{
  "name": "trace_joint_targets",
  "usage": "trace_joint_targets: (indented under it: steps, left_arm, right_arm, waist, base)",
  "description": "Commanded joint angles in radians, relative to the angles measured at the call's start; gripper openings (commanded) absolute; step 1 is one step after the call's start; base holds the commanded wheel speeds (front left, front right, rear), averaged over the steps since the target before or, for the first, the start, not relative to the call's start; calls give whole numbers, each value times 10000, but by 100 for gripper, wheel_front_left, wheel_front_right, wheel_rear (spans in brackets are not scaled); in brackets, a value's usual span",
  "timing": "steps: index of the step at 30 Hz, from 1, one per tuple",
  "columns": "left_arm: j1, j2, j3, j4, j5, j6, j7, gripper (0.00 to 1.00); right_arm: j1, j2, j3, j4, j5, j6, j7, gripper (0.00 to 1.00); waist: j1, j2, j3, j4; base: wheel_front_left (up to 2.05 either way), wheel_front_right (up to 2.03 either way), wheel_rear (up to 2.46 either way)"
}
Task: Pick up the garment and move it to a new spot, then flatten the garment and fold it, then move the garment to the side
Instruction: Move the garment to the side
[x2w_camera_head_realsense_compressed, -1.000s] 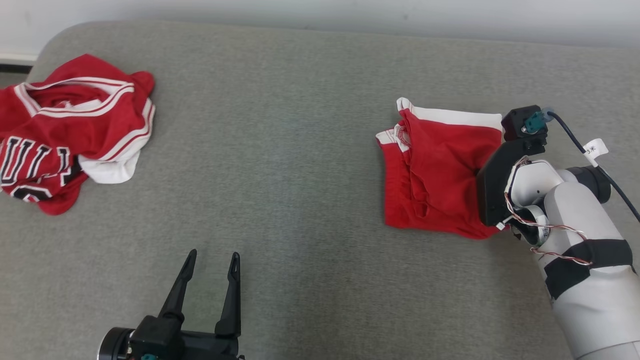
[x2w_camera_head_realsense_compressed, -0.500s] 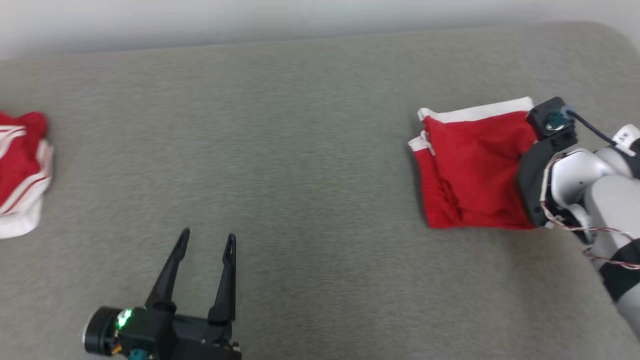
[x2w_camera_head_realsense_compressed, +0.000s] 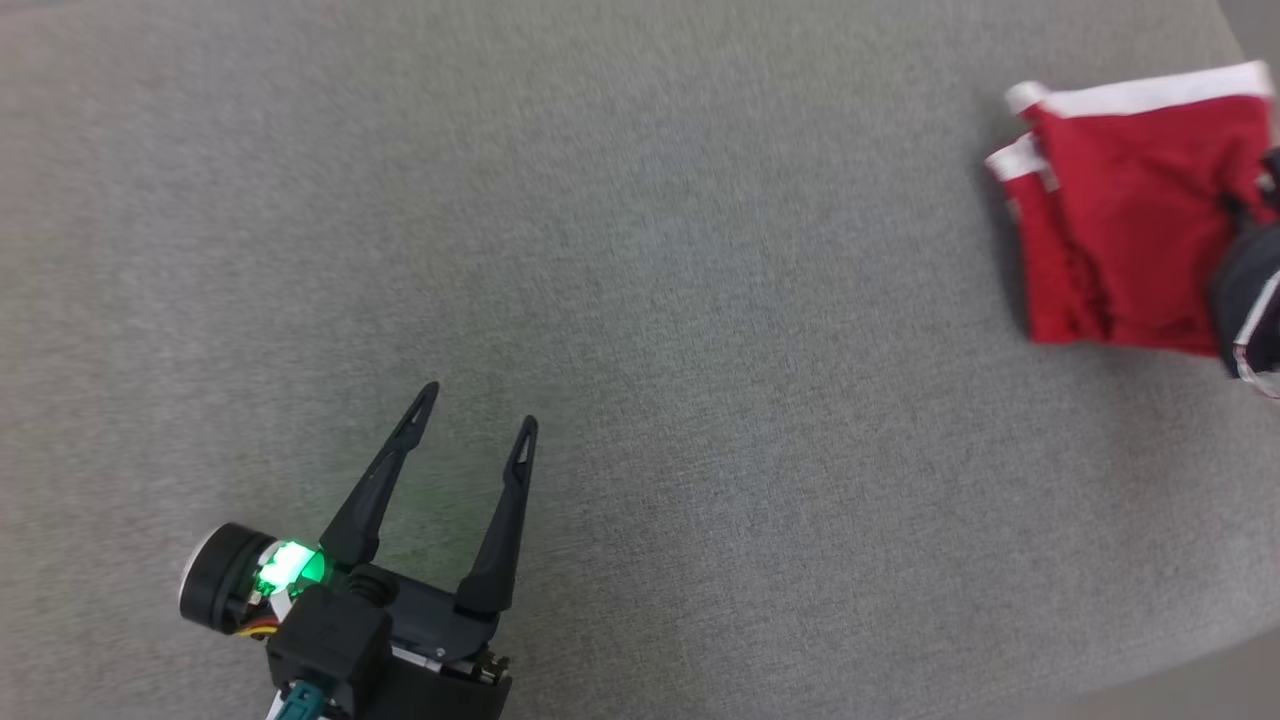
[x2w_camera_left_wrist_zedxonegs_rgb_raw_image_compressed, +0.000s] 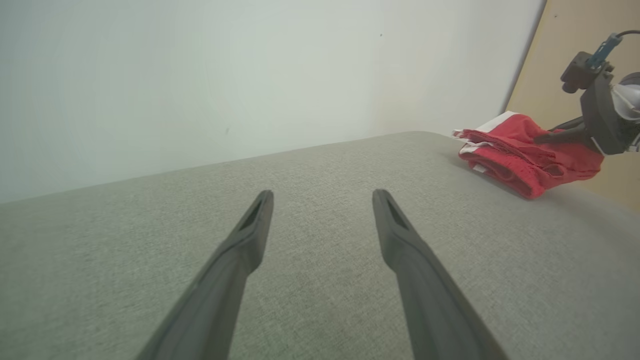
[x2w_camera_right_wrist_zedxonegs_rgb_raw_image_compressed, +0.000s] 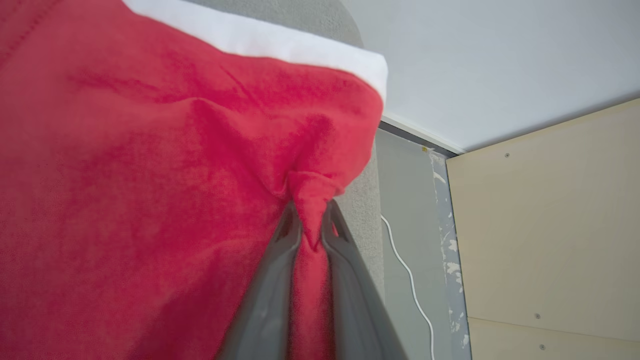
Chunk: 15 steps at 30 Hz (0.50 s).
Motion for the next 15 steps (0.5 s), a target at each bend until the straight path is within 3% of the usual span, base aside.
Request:
trace_joint_targets:
  steps: [1,6,13,14,15]
  left_arm:
    - [-152,109,-85,-182,-15,-63,102,100]
    - [-181,468,-128,-626,8,-37,464,100]
    - [-136,753,-24,-1085,40,11,668,100]
    - [-148,766,-35,-1107,49,19,698,100]
    - [-171,765,-52,-1123,56,29,715,100]
  right_arm:
    - [-180,-133,-42,158,-284,-28,-312,0]
    - [-715,-306,-731,749,-1092,-28,-1554,0]
    - [-1125,63,-1885,1406,-2318,-28,-2880,0]
    - [-1150,83,-2018,1435,-2613,-28,-3024,38]
    - [-1185,140,-2220,1480,-2901,-28,-3127,100]
  waist:
    - [-2,-2,864,-439]
    - [-2,-2,1499,-549]
    - [-2,-2,1946,-650]
    - [-2,-2,1961,-660]
    - [-2,-2,1963,-670]
  base:
    - [0,0,0]
    - [0,0,0]
    - [0,0,0]
    - [0,0,0]
    - [0,0,0]
